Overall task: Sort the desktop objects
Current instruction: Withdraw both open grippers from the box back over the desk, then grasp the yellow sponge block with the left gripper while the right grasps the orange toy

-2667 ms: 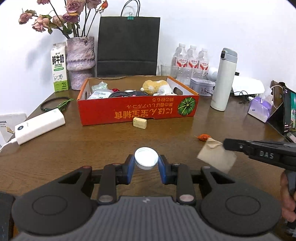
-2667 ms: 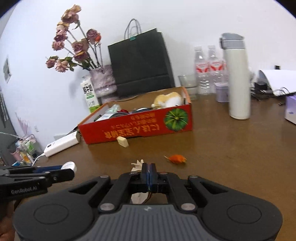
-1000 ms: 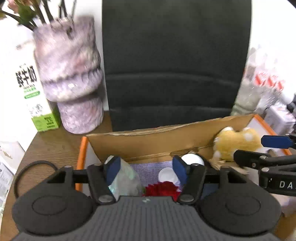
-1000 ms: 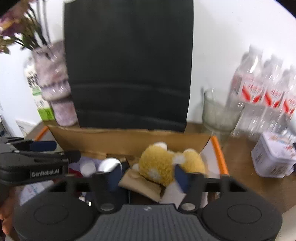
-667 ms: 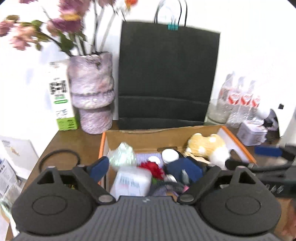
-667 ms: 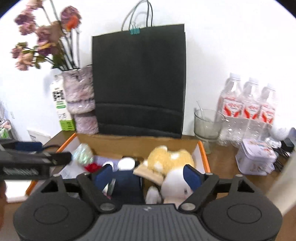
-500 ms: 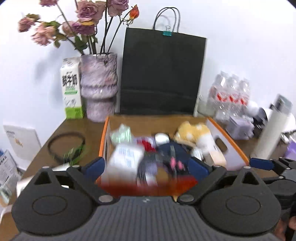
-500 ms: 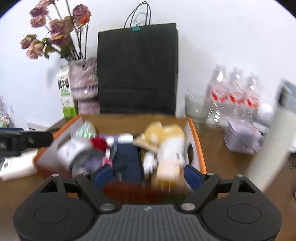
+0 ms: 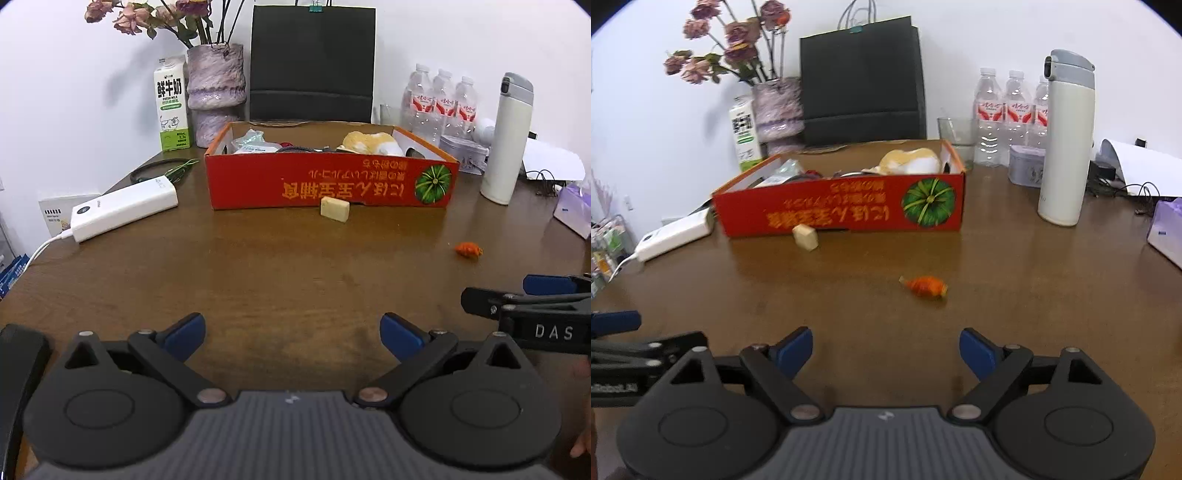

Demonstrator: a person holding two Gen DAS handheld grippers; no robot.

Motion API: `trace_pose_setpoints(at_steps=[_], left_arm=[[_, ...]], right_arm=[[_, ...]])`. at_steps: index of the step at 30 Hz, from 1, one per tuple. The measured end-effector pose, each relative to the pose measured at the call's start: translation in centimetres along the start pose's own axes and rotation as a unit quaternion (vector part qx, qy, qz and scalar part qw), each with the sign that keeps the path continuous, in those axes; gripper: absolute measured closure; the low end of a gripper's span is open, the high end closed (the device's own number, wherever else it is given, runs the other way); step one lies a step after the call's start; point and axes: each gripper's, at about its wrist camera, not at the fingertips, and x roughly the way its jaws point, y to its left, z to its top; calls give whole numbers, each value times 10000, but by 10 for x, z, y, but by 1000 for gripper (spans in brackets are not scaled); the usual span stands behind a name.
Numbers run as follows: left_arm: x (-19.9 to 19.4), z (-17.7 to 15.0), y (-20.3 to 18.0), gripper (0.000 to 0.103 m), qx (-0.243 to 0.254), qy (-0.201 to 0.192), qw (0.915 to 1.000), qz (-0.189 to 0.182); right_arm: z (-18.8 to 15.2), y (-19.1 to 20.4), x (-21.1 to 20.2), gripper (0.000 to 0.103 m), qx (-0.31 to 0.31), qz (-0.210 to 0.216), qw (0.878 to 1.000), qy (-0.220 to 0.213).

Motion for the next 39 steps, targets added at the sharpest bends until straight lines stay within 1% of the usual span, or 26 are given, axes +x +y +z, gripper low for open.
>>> trace_pose_setpoints(at_steps=[4, 6, 12, 18, 22, 25, 28, 29, 31, 32, 33, 34, 36, 37, 39], left_arm=[[-1, -7, 2, 0, -187, 124, 9997, -16], [-2, -8, 3, 0, -207, 130, 9997, 8], [-2, -10, -5, 0, 32, 138, 9999, 23], [2, -5, -12, 0, 350, -127, 9992, -158], [18, 6, -10, 0, 288, -75, 9993, -206], [30, 22, -9, 0, 276, -223, 9987, -357], [50, 38, -9, 0, 244, -259, 9984, -444], [58, 44, -8, 1, 200, -240, 9982, -502], [74, 57, -8, 3, 140, -199, 9975, -670], [82, 64, -10, 3, 125, -173, 9972, -719], [91, 71, -11, 7, 126, -177, 9970, -743], [99, 77, -14, 8, 153, -218, 9966, -779], [112, 86, -19, 11, 311, -280, 9956, -833], [116, 89, -21, 12, 392, -307, 9954, -822], [126, 95, -21, 14, 437, -353, 9948, -851]], right_arm=[[-10, 1, -4, 14, -143, -20, 9999, 53], [-12, -1, -3, 14, -86, -31, 9999, 71], [-10, -8, -3, 14, 125, 20, 9999, 74], [-6, -7, 6, 14, 66, -9, 9999, 152], [3, -9, 11, 15, -70, -131, 9999, 0], [15, -16, 17, 17, -101, -69, 9998, -123], [34, -21, 32, 26, -165, 56, 9997, -163], [39, -20, 38, 29, -282, -26, 9995, -127], [45, -17, 47, 29, -520, -246, 9982, -137], [47, -18, 51, 30, -594, -283, 9977, -130], [47, -19, 55, 31, -612, -290, 9977, -75], [47, -22, 58, 34, -583, -277, 9979, -19], [46, -28, 62, 53, -476, -236, 9986, 69], [45, -30, 64, 56, -413, -193, 9989, 108], [42, -32, 65, 67, -305, -69, 9994, 111]])
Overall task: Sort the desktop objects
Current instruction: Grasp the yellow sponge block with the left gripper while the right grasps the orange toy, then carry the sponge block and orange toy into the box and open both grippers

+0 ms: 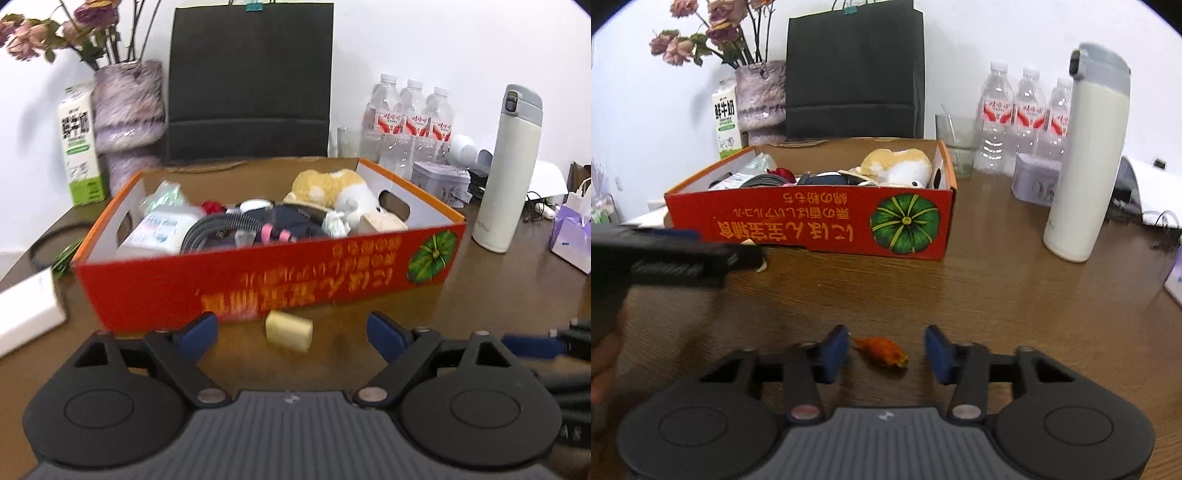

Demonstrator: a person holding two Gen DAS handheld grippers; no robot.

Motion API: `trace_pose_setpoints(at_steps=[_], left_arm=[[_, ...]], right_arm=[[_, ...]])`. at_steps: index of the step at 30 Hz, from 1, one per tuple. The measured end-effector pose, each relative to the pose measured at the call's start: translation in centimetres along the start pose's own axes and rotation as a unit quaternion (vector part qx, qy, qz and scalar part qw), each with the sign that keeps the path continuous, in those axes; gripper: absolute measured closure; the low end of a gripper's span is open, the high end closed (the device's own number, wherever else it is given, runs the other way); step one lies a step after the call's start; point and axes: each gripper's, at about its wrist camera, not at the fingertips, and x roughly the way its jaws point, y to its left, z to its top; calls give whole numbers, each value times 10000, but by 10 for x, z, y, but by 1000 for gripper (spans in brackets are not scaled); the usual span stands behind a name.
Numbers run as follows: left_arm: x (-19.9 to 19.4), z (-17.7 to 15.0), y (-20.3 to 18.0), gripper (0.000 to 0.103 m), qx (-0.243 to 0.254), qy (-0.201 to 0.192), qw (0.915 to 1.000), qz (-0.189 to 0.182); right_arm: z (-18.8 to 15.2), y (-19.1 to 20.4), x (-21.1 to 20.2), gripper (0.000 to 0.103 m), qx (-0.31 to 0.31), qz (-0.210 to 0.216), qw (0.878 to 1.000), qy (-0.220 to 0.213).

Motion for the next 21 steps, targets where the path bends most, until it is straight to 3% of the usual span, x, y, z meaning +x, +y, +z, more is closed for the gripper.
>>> trace_pose_setpoints(at_steps=[4, 7, 10, 12, 21], left_arm=[[14, 2, 4, 19, -146, 79, 9999, 13], [21, -1, 0, 31, -63, 178, 9998, 108], [27, -3, -1, 48, -24, 300, 9994, 161], [29, -3, 1, 68, -150, 321, 9993, 142], [19, -8, -3, 71, -65, 328, 9993, 155]], right_arm=[[-4, 3, 3, 82, -82, -25, 10000, -26], [-4, 5, 2, 88, -46, 58, 10000, -32], [-4, 8, 0, 89, -27, 79, 9999, -62], [-3, 7, -3, 89, 21, 95, 9999, -127], [-1, -1, -7, 89, 280, 60, 9993, -231]])
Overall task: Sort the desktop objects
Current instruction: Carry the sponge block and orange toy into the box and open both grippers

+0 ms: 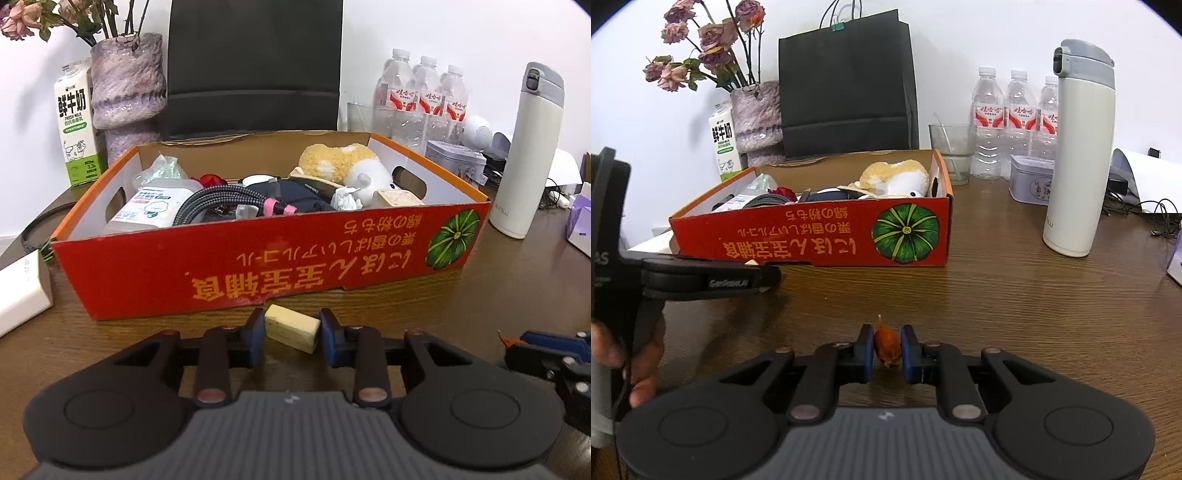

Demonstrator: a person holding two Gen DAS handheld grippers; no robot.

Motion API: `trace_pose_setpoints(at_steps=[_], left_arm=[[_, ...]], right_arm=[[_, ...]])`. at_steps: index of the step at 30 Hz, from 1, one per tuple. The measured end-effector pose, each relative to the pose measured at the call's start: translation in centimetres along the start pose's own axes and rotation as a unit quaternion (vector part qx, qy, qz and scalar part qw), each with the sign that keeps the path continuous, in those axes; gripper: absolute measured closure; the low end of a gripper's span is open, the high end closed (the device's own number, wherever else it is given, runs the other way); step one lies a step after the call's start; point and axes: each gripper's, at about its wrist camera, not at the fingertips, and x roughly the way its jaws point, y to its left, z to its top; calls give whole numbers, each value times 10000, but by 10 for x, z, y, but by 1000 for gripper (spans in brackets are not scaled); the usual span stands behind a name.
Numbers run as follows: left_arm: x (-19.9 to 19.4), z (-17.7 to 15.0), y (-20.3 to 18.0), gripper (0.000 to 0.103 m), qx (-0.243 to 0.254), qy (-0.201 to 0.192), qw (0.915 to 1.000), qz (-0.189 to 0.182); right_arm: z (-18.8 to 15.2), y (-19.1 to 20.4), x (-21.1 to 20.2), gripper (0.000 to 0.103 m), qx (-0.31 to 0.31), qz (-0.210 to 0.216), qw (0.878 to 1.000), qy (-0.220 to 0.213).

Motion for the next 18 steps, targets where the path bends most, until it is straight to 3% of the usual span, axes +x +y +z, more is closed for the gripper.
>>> trace_pose_setpoints(at_steps=[18], left_arm=[[-104, -50, 13, 71, 26, -304, 9995, -104]], right_arm=[[-2, 8, -4, 89, -148, 71, 9998, -129]])
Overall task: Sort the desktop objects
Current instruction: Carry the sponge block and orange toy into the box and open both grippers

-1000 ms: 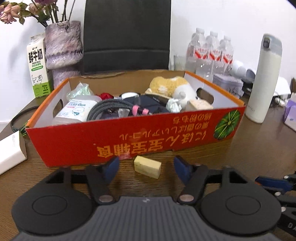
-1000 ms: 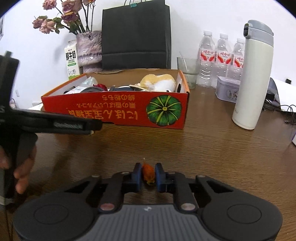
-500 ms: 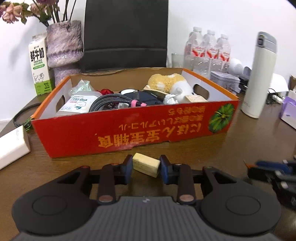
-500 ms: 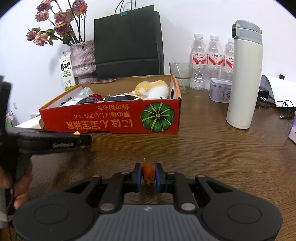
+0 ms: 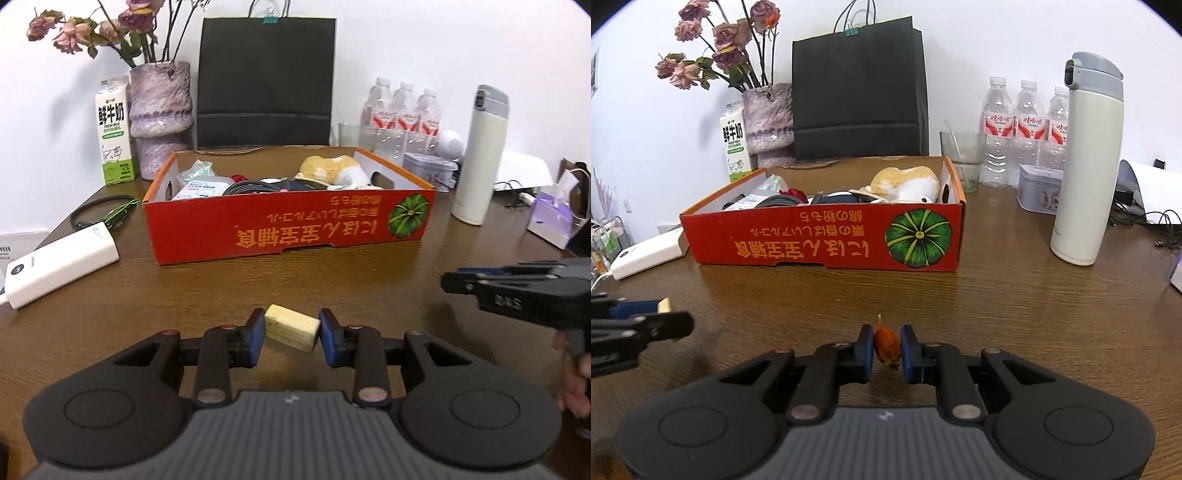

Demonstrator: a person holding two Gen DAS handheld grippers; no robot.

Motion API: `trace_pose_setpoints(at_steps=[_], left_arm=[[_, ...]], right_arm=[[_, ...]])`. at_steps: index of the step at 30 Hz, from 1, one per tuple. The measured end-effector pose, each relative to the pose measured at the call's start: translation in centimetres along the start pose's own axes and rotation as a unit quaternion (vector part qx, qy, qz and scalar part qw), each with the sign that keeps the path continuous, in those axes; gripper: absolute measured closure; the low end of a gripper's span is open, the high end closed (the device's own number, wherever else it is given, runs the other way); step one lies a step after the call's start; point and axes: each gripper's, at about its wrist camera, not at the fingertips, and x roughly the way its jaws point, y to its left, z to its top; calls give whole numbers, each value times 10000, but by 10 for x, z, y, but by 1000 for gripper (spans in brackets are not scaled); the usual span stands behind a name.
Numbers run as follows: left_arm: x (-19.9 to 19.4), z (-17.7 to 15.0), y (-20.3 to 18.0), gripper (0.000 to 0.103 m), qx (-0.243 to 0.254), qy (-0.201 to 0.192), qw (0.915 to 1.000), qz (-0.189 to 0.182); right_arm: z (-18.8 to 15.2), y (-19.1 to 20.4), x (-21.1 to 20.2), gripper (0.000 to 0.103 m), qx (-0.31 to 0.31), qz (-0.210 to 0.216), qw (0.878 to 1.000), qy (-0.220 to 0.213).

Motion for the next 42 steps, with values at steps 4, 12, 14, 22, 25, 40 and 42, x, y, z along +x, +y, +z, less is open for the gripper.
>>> trace_pose_setpoints(at_steps=[4, 12, 14, 22, 25, 40, 42], left_arm=[[-11, -4, 0, 71, 69, -58, 9999, -99], [-22, -7, -10, 71, -10, -113, 9999, -102], [-26, -9, -12, 71, 34, -97, 9999, -52], [-67, -25, -14, 71, 32, -92, 9999, -90], [-86, -35, -10, 71, 20, -103, 9999, -87], [-137, -42, 3, 71, -172, -426, 9989, -28], [-135, -38, 3, 71, -168, -457, 9988, -74]], right_arm=[[-2, -3, 2, 89, 170, 146, 9997, 36], [-1, 0, -3, 89, 175, 243, 9995, -80], [-1, 2, -9, 89, 202, 304, 9993, -118], [-23, 23, -85, 89, 320, 510, 9970, -481], [-31, 33, -110, 89, -15, 403, 9975, -582], [-45, 52, -173, 89, -317, 464, 9944, -899], [-44, 52, -172, 89, -284, 511, 9944, -877]])
